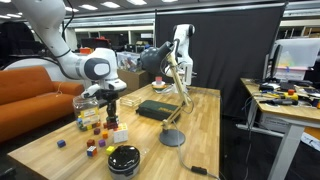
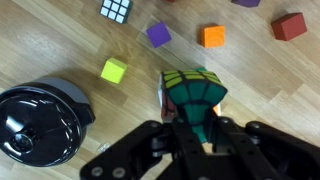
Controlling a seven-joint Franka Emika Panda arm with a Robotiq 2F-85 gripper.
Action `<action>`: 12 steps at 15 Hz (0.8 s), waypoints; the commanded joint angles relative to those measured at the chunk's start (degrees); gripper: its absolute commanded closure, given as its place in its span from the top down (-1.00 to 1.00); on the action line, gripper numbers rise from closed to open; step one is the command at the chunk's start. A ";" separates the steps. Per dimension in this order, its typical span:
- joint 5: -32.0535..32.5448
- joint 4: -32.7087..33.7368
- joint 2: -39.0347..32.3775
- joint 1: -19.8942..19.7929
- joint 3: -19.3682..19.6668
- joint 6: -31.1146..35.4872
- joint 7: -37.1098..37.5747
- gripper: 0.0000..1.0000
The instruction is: Pick up the six face cube and put it on top of the larger six face cube
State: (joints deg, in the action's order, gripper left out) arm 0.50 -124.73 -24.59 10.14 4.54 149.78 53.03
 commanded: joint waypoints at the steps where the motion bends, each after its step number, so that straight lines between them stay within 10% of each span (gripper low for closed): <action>1: -0.20 0.10 0.00 0.19 0.20 -0.16 -0.18 -0.59; 12: 0.10 0.87 -0.45 0.23 0.58 -0.61 0.11 -0.90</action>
State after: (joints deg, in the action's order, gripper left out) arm 0.50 -124.73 -24.61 10.15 4.58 149.78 53.06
